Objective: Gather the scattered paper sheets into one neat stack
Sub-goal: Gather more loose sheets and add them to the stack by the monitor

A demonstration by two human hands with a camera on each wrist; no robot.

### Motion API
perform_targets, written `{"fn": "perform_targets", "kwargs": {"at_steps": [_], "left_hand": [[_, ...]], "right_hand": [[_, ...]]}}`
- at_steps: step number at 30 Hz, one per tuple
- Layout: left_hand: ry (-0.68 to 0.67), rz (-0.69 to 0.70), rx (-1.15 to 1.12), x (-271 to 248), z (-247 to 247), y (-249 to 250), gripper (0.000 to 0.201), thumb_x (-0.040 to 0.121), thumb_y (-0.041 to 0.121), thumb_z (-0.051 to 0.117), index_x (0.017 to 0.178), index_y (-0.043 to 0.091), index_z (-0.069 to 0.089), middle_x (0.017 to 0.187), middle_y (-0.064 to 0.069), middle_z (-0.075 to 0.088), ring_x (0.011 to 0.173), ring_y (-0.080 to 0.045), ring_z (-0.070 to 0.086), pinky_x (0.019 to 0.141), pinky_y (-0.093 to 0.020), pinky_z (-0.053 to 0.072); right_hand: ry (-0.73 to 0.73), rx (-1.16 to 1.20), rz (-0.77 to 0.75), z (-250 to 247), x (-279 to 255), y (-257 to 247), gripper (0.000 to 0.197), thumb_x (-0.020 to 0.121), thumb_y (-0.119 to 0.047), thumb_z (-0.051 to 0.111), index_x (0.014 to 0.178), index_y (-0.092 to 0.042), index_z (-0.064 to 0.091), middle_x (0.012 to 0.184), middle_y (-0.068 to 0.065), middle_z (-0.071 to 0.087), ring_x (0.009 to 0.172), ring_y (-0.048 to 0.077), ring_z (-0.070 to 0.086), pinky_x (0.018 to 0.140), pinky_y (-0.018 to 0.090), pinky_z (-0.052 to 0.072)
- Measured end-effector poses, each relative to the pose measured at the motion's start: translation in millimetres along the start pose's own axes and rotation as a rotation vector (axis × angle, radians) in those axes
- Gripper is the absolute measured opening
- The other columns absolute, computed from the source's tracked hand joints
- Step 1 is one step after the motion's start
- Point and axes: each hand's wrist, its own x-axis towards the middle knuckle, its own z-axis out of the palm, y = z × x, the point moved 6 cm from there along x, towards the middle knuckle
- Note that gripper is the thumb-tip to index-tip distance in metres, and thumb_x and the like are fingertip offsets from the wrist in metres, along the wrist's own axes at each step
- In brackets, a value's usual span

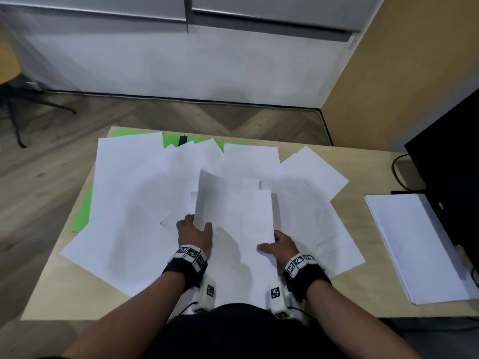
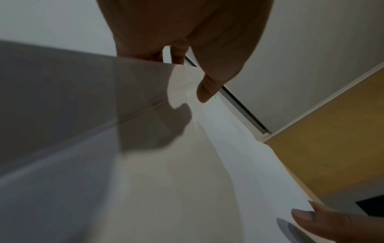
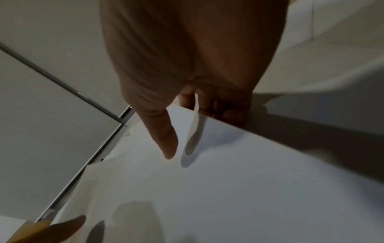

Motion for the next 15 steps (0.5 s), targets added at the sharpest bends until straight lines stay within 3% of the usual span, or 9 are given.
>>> {"fn": "perform_targets", "kwargs": {"at_steps": [4,6,8,11,15], "left_hand": [[-0.04,0.014,-0.026,-4,4,11,0.054,0.091,0.034,0.063,0.135,0.005,0.052,0.143,-0.012,0.04,0.122,-0.03,0.052,0.102,-0.03,0.037],[-0.095,-0.012,-0.023,-4,6,13,0.058,0.092,0.037,0.061,0.139,0.005,0.049,0.147,-0.012,0.04,0.129,-0.03,0.048,0.107,-0.03,0.035],[-0.191,-0.01,0.014,0,12,13,0.054,0.089,0.04,0.061,0.135,0.012,0.054,0.138,-0.011,0.054,0.122,-0.03,0.055,0.106,-0.035,0.042],[-0.278,0.09,0.071,2,17,23,0.032,0.085,0.029,0.063,0.115,0.018,0.063,0.111,-0.006,0.07,0.097,-0.025,0.063,0.088,-0.028,0.049],[-0.35,0.284,-0.006,-6,9,67,0.03,0.086,0.021,0.061,0.116,0.019,0.062,0.107,0.0,0.069,0.092,-0.02,0.061,0.083,-0.025,0.043]], "right_hand": [[-0.026,0.065,0.038,1,-9,-1,0.04,0.057,-0.003,0.083,0.095,-0.009,0.074,0.092,0.008,0.076,0.093,0.032,0.072,0.089,0.052,0.056],[-0.02,0.047,0.035,-1,-7,0,0.039,0.058,-0.003,0.082,0.096,-0.01,0.074,0.093,0.006,0.076,0.092,0.029,0.072,0.091,0.05,0.055],[-0.016,0.032,0.024,-3,-4,2,0.042,0.053,-0.01,0.081,0.094,-0.013,0.073,0.093,0.004,0.076,0.092,0.026,0.072,0.091,0.048,0.056],[-0.024,0.029,0.002,-4,-6,-1,0.048,0.046,-0.015,0.08,0.093,-0.018,0.072,0.094,0.001,0.076,0.094,0.024,0.071,0.092,0.045,0.055],[0.033,0.223,-0.029,-13,-18,-19,0.043,0.065,0.01,0.076,0.103,-0.01,0.07,0.102,0.012,0.074,0.097,0.03,0.07,0.083,0.037,0.057]]}}
